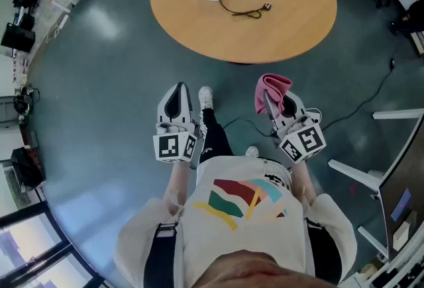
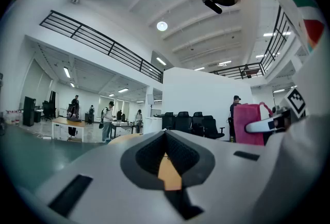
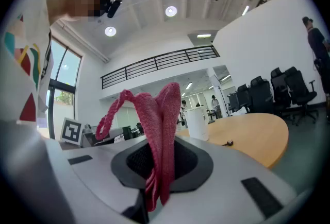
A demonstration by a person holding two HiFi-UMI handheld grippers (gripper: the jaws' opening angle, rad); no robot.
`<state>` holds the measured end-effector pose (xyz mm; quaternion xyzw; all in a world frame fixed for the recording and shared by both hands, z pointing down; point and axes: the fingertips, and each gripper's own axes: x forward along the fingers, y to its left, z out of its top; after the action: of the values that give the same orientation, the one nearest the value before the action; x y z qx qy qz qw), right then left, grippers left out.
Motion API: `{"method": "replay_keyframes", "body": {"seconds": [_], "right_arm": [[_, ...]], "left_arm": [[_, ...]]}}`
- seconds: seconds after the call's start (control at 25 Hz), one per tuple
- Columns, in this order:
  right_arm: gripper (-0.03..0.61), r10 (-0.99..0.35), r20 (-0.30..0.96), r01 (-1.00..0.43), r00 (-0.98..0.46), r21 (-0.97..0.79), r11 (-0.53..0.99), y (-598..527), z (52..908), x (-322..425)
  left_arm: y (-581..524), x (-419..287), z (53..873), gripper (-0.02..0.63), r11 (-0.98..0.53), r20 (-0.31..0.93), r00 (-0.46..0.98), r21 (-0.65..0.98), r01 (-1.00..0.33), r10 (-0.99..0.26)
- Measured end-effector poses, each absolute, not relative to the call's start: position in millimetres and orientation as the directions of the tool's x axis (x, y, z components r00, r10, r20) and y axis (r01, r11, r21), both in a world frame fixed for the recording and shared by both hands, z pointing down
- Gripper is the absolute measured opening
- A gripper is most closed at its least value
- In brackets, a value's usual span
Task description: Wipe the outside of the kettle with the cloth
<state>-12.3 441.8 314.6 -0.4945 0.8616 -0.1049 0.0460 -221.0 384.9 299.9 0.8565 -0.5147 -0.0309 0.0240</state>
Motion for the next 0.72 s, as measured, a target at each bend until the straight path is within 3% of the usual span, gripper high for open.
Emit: {"method": "replay_keyframes", "body": {"seconds": [0.16, 0.4, 0.6, 0.72], "right_arm": [[0.038, -0.860, 0.059, -0.853, -0.507, -0.179, 0.491, 341, 320, -49], [0.038, -0.892, 0.036, -0.881, -0.450, -0.178, 0.438, 196, 280, -119], [0.038, -0.922, -0.045, -0.901, -0.385, -0.197, 0.386, 124, 248, -141], [0.038, -0.927, -0.068, -0.905, -0.369, -0.201, 0.375, 98, 246, -136]], "left_arm": [[280, -235, 299, 0.043, -0.516, -0.061, 0.513, 0.054, -0.855, -0.856], [107, -259, 259, 0.043, -0.585, -0.090, 0.578, 0.148, -0.797, -0.811], [29, -249, 228, 0.043, -0.673, -0.116, 0.666, 0.044, -0.738, -0.737], [9, -241, 234, 0.043, -0.689, -0.110, 0.681, 0.070, -0.722, -0.724]]}}
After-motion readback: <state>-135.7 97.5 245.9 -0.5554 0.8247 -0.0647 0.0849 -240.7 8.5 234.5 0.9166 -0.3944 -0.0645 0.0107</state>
